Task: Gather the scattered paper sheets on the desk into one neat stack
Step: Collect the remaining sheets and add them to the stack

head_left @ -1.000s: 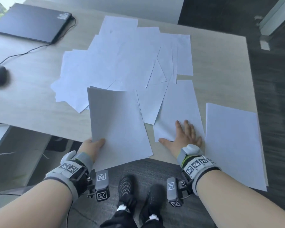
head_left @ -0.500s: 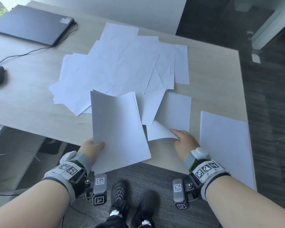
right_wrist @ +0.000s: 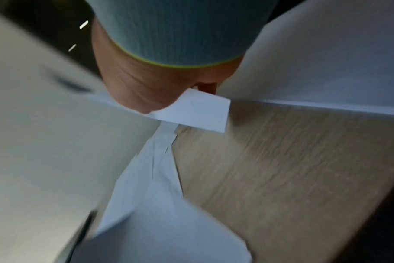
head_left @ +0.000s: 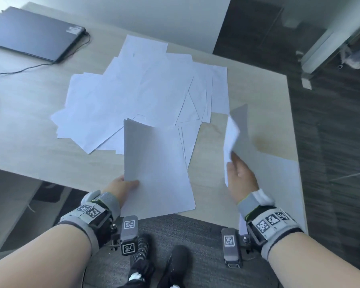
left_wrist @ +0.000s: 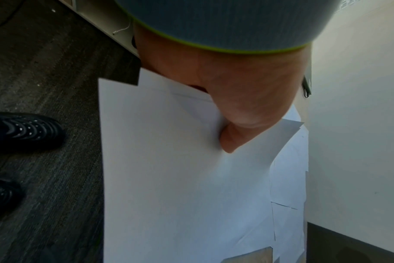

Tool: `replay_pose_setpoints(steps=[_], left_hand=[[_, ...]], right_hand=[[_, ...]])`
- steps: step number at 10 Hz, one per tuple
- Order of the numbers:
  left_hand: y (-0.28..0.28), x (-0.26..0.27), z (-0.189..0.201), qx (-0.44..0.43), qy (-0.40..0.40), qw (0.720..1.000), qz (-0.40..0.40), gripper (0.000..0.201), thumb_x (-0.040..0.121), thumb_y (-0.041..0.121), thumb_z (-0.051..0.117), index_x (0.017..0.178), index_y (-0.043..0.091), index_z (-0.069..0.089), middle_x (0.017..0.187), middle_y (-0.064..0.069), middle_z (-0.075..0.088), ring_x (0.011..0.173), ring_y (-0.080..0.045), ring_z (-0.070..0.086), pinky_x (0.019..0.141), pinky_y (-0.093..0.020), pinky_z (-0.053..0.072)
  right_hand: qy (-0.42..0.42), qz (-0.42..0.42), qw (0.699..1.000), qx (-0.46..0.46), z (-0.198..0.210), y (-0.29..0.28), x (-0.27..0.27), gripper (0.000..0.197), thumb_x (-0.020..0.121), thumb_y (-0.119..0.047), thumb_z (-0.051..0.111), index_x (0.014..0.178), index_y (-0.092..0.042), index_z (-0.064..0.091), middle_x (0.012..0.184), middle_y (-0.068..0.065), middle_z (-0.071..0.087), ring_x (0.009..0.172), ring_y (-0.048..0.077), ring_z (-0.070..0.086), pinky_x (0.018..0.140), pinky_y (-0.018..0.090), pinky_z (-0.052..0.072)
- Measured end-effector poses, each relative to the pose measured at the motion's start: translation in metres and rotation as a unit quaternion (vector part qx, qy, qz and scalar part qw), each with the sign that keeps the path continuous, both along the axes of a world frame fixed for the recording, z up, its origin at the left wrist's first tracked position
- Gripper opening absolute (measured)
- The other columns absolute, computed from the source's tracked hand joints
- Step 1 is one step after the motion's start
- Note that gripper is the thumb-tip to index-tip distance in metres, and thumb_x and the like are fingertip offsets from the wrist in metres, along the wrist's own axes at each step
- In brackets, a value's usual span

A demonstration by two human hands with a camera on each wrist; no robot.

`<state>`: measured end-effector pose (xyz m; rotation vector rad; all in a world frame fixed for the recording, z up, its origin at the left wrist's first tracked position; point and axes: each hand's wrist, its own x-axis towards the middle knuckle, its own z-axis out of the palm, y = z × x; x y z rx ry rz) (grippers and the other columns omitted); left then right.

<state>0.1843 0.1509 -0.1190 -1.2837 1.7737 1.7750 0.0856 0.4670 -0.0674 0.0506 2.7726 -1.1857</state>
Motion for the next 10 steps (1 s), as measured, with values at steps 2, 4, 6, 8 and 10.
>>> replay_pose_setpoints(steps=[2, 4, 6, 8, 10], left_hand=[[0.009, -0.014, 0.012, 0.049, -0.05, 0.992, 0.108, 0.044, 0.101, 0.042, 0.058, 0.119, 0.002, 0.063, 0.092, -0.011, 0.069, 0.086, -0.028, 0.066, 0.087, -0.038, 0.051], [-0.016, -0.01, -0.001, 0.172, -0.008, 0.973, 0.153, 0.069, 0.083, 0.066, 0.07, 0.121, 0.009, 0.064, 0.115, -0.015, 0.073, 0.109, -0.033, 0.069, 0.105, -0.053, 0.049], [-0.05, -0.013, -0.004, 0.092, -0.007, 0.994, 0.059, 0.015, 0.094, 0.004, 0.066, 0.108, 0.001, 0.07, 0.083, -0.016, 0.079, 0.08, -0.037, 0.074, 0.078, -0.049, 0.059], [-0.121, -0.01, -0.011, 0.019, 0.003, 0.99, 0.142, 0.01, 0.09, 0.008, 0.075, 0.096, 0.008, 0.068, 0.096, -0.022, 0.074, 0.091, -0.042, 0.071, 0.092, -0.063, 0.055], [-0.168, -0.013, -0.018, -0.031, 0.022, 0.98, 0.196, 0.034, 0.09, 0.015, 0.075, 0.119, 0.005, 0.063, 0.108, -0.019, 0.072, 0.094, -0.039, 0.071, 0.089, -0.054, 0.057]], right_hand=[[-0.028, 0.376, 0.911, 0.165, -0.014, -0.059, 0.024, 0.057, 0.105, -0.023, 0.039, 0.156, -0.044, 0.021, 0.166, -0.016, 0.013, 0.153, 0.016, 0.016, 0.125, 0.04, 0.015], [-0.032, 0.549, 0.793, 0.262, -0.029, -0.122, 0.043, 0.065, 0.1, -0.019, 0.036, 0.155, -0.046, 0.015, 0.169, -0.008, 0.001, 0.155, 0.021, 0.005, 0.122, 0.046, 0.012], [-0.072, 0.53, 0.809, 0.243, -0.042, -0.137, 0.028, 0.079, 0.087, -0.082, 0.027, 0.155, -0.049, 0.006, 0.167, -0.016, -0.004, 0.154, 0.012, -0.002, 0.122, 0.048, 0.003], [-0.083, 0.323, 0.907, 0.258, -0.05, -0.154, -0.028, 0.072, 0.097, -0.056, 0.043, 0.158, -0.038, 0.011, 0.168, -0.013, -0.006, 0.154, 0.014, 0.001, 0.121, 0.041, 0.012], [-0.116, 0.301, 0.883, 0.341, -0.067, -0.183, -0.049, 0.077, 0.094, -0.06, 0.039, 0.158, -0.038, 0.003, 0.168, -0.013, -0.008, 0.154, 0.014, -0.006, 0.12, 0.053, 0.012]])
